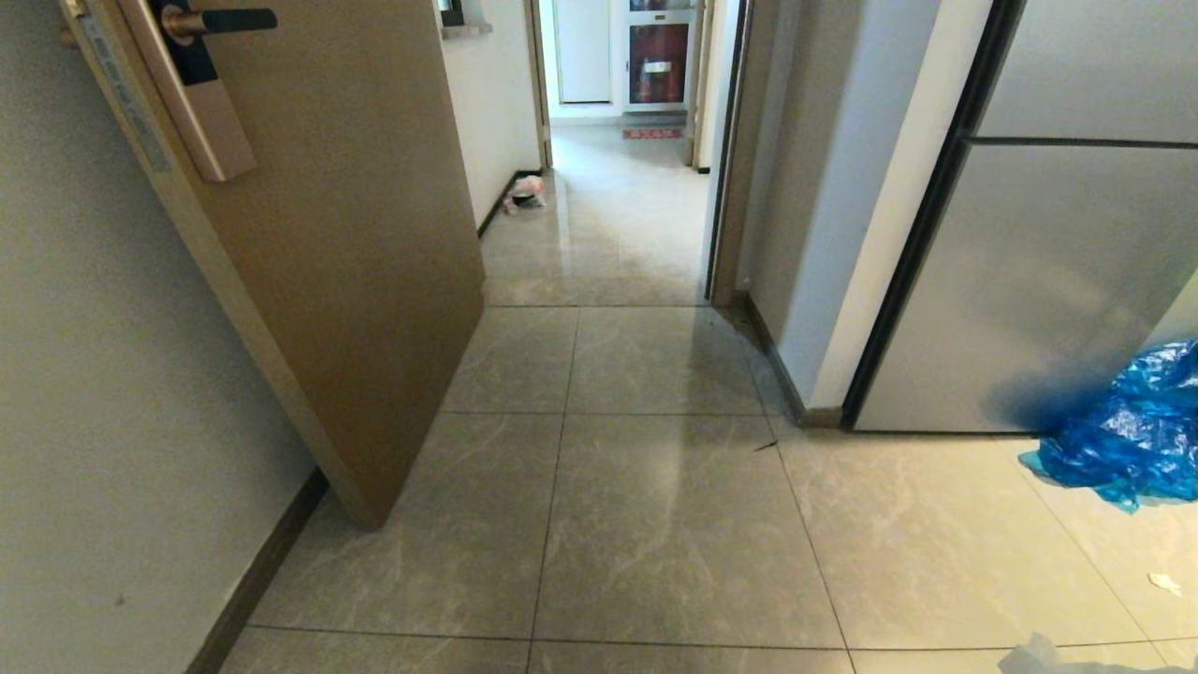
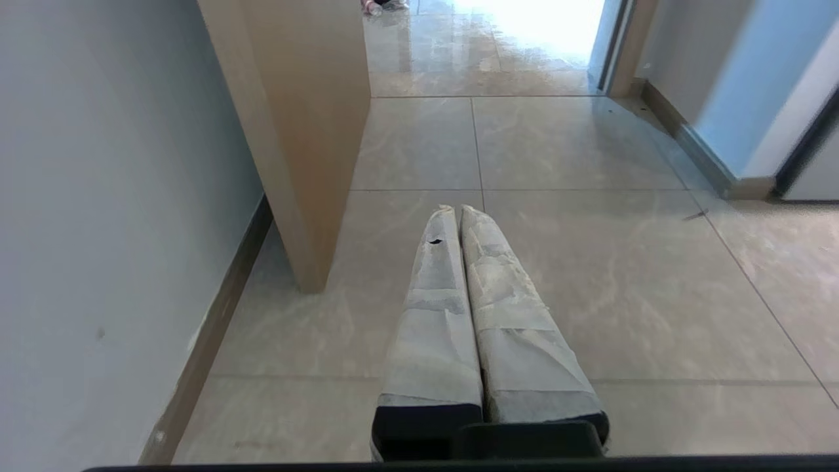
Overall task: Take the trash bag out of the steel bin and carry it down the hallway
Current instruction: Put the trash bag at the door
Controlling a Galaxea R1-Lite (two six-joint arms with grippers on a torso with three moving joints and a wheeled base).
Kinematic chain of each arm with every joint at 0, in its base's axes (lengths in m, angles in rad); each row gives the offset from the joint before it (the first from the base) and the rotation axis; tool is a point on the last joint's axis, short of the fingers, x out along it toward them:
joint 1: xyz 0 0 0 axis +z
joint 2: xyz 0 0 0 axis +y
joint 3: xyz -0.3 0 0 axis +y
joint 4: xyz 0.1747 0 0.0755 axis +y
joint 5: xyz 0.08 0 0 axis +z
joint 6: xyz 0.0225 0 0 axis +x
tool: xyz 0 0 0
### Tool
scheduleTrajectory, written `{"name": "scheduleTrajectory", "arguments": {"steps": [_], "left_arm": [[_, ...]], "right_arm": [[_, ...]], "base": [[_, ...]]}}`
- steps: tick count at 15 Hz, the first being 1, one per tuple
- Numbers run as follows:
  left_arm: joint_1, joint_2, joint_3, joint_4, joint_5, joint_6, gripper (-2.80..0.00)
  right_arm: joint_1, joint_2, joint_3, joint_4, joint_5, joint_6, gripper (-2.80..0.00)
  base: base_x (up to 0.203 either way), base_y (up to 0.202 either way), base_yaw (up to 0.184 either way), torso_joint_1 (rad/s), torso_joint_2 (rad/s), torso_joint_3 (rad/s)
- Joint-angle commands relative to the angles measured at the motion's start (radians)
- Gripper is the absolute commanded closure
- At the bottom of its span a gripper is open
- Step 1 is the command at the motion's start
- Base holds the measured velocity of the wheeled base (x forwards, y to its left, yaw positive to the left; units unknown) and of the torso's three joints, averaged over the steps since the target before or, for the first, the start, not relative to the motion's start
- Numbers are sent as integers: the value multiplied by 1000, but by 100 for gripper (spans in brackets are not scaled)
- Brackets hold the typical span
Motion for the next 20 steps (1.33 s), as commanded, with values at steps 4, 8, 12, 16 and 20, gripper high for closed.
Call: {"name": "scheduleTrajectory", "arguments": {"steps": [4,8,12,16,20], "left_arm": [[0,0,0,0,0,-1,0],[0,0,0,0,0,-2,0],[0,0,0,0,0,-2,0],[0,0,0,0,0,-2,0],[0,0,0,0,0,-2,0]], "right_arm": [[1,0,0,0,0,0,0],[1,0,0,0,0,0,0],[1,0,0,0,0,0,0],[1,0,0,0,0,0,0],[1,0,0,0,0,0,0]], "base": [[189,0,0,2,2,2],[193,0,1,2,4,3],[194,0,1,2,2,4],[193,0,1,2,5,3],[196,0,4,2,3,1]]}}
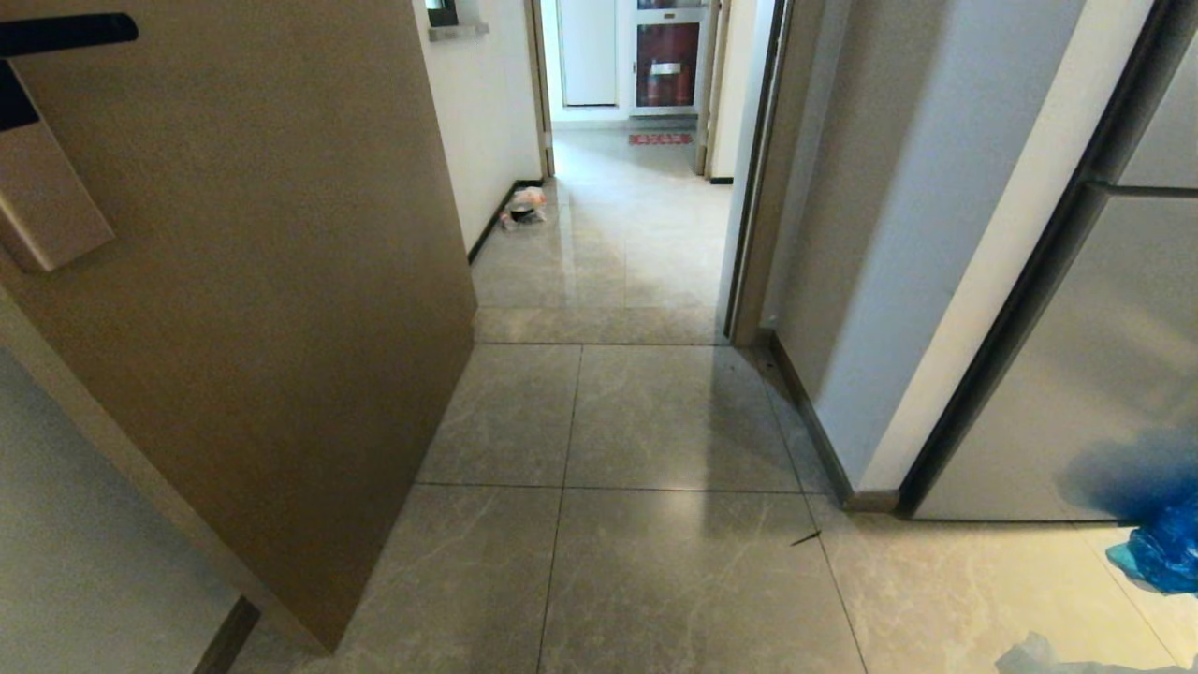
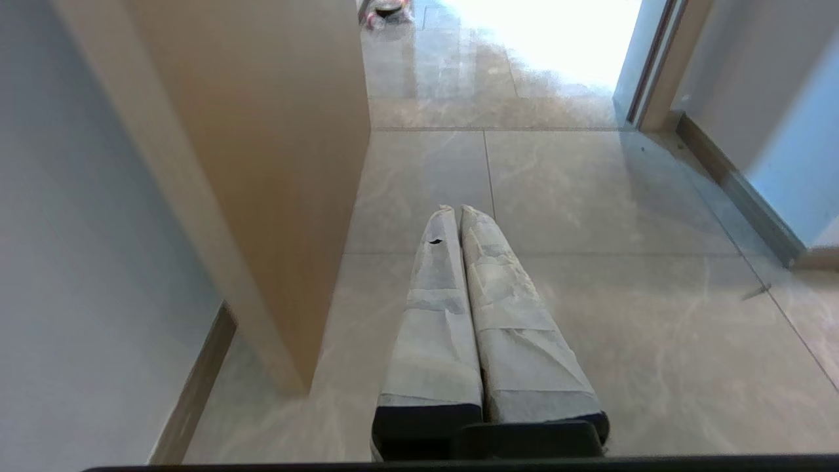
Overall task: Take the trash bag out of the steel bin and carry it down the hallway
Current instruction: Put the trash bag at the door
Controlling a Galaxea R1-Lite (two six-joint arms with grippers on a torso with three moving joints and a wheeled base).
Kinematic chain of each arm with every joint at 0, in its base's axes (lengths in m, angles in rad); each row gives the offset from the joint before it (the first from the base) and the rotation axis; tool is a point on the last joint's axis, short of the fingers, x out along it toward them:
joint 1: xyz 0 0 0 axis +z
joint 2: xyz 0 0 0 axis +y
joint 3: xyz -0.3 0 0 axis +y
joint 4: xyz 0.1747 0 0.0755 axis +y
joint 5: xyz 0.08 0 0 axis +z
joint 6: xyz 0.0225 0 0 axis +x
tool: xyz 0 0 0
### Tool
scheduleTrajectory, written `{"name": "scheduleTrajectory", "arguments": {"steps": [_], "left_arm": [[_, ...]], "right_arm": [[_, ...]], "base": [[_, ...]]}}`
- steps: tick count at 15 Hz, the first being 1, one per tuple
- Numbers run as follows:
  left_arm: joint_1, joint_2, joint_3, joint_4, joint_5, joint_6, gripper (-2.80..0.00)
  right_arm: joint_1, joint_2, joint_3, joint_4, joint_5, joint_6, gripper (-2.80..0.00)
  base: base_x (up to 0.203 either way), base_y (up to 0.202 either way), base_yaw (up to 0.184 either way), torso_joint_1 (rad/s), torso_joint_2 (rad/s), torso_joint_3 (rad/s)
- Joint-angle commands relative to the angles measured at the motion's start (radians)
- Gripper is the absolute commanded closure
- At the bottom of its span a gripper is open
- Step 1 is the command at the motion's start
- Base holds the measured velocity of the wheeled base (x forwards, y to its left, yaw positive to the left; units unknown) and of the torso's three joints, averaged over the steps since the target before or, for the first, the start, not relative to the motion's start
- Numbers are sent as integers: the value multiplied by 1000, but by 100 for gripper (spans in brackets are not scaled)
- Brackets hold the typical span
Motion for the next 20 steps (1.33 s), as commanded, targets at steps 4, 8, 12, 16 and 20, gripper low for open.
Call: {"name": "scheduleTrajectory", "arguments": {"steps": [4,8,12,16,20], "left_arm": [[0,0,0,0,0,-1,0],[0,0,0,0,0,-1,0],[0,0,0,0,-1,-1,0],[0,0,0,0,0,-1,0],[0,0,0,2,0,1,0]], "right_arm": [[1,0,0,0,0,0,0],[1,0,0,0,0,0,0],[1,0,0,0,0,0,0],[1,0,0,0,0,0,0],[1,0,0,0,0,0,0]], "base": [[192,0,-1,2,3,4],[192,0,0,2,3,4],[193,0,1,2,1,2],[193,0,1,2,4,3],[191,0,-1,2,3,1]]}}
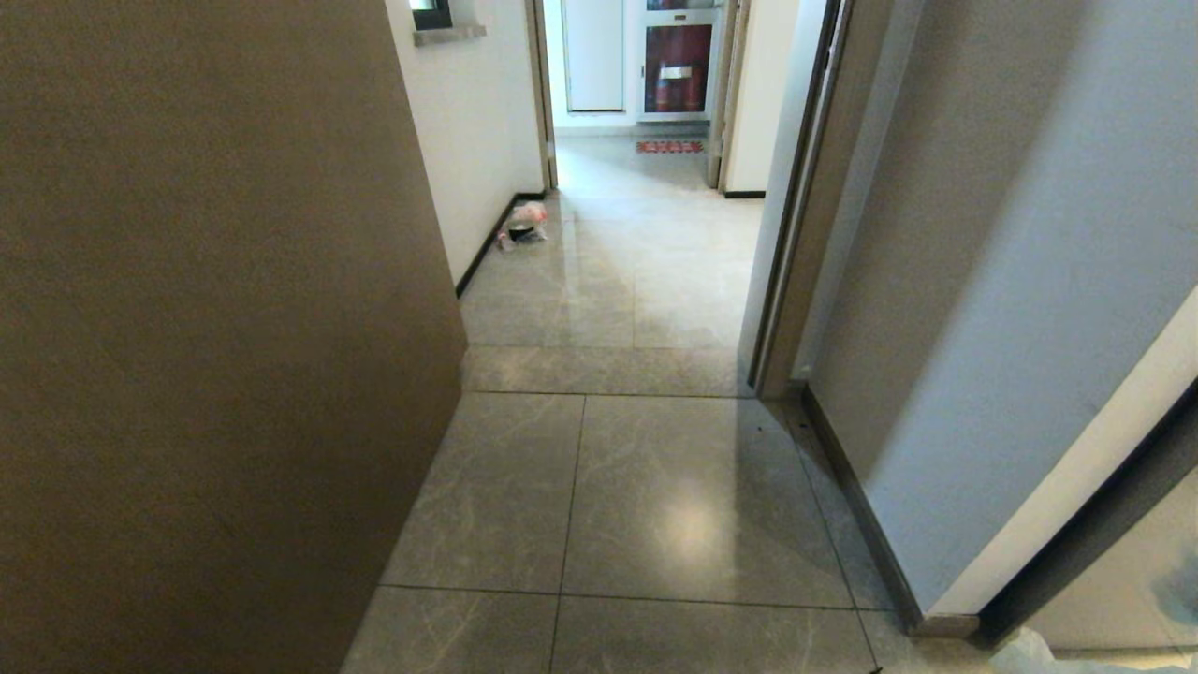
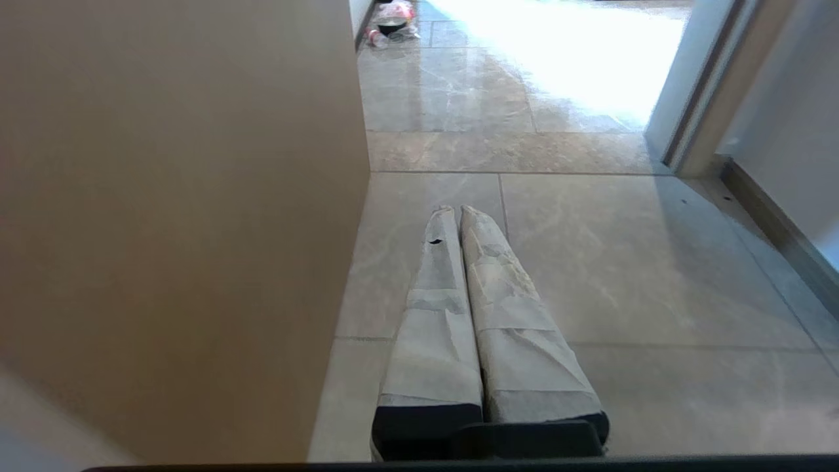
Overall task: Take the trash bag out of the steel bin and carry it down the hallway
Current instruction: Put the trash bag at the door
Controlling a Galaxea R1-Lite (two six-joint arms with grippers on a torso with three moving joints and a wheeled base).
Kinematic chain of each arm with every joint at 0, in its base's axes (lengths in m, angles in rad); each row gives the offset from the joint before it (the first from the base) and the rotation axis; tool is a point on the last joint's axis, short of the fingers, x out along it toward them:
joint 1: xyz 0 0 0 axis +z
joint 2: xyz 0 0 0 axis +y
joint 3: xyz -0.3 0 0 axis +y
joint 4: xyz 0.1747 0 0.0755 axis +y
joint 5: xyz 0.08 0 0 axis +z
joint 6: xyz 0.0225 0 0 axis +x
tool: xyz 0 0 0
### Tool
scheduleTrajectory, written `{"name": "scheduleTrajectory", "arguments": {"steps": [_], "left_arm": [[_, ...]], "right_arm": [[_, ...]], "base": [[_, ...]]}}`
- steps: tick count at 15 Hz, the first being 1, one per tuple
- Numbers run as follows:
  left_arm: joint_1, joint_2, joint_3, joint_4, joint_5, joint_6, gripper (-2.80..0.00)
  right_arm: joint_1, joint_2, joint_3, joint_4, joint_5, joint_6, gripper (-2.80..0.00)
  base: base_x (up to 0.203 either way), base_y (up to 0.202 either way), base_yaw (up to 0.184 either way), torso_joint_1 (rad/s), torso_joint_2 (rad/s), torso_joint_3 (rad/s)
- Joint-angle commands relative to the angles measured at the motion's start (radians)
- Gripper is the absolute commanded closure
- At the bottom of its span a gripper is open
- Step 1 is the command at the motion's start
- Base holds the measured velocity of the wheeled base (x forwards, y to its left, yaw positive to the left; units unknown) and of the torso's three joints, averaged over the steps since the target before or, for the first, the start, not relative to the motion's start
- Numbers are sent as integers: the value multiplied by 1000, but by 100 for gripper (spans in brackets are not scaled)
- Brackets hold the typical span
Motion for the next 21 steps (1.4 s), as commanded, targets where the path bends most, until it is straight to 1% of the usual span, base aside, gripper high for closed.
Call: {"name": "scheduleTrajectory", "arguments": {"steps": [1,21], "left_arm": [[0,0,-2,2,-1,2,0],[0,0,0,-1,-1,-4,0]], "right_arm": [[1,0,0,-1,0,0,0],[1,0,0,-1,0,0,0]], "base": [[191,0,0,2,3,2],[192,0,2,2,2,4]]}}
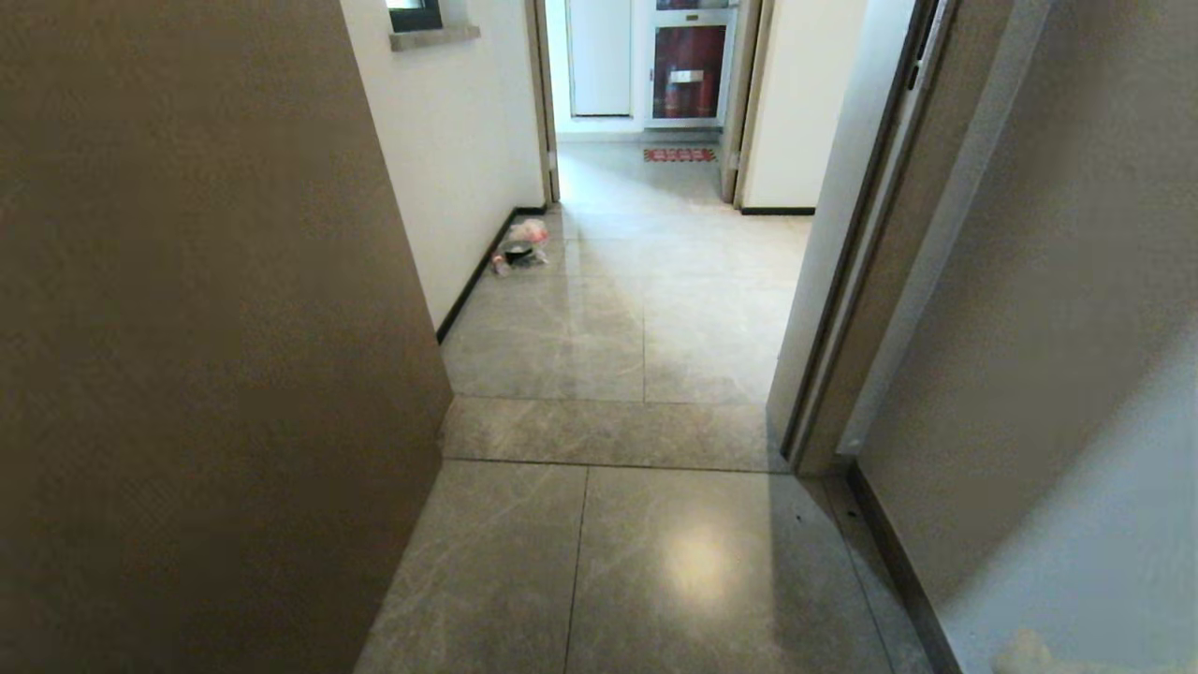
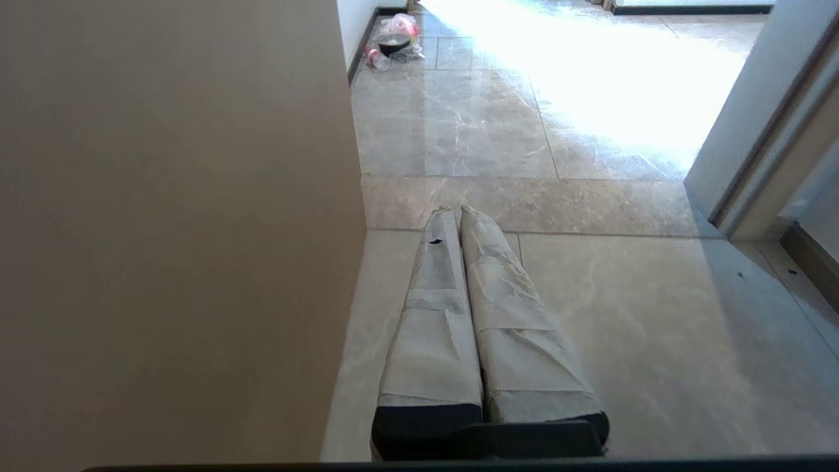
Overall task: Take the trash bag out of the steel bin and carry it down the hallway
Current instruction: Put the trash bag at the door
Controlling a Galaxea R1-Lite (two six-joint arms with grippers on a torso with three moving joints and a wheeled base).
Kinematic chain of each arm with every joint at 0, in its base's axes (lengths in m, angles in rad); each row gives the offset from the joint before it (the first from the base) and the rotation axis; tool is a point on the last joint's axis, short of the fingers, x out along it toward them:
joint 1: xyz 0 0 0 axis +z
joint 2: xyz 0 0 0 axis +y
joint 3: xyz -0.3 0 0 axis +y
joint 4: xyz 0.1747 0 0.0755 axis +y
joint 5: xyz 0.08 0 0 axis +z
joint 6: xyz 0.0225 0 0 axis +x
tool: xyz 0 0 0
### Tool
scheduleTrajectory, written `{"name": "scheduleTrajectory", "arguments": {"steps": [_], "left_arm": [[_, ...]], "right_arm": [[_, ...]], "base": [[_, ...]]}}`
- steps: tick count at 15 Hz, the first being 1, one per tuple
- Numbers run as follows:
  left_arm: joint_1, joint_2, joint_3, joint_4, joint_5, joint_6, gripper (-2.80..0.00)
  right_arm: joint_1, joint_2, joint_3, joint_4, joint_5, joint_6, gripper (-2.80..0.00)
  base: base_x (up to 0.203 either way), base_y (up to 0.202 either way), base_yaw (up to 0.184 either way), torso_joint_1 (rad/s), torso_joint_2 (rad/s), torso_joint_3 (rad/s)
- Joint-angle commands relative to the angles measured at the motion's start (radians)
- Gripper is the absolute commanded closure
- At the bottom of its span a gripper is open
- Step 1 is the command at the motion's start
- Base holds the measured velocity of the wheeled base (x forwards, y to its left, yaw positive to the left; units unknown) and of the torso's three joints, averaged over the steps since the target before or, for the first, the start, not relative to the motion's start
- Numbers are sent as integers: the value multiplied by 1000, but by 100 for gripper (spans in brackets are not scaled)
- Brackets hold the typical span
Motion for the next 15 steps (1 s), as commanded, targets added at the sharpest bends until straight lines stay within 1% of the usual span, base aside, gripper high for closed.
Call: {"name": "scheduleTrajectory", "arguments": {"steps": [1,15], "left_arm": [[0,0,0,-1,1,-1,0],[0,0,0,-1,-1,0,0]], "right_arm": [[1,0,0,0,0,0,0],[1,0,0,0,0,0,0]], "base": [[195,0,-1,2,0,7],[192,0,0,2,0,3]]}}
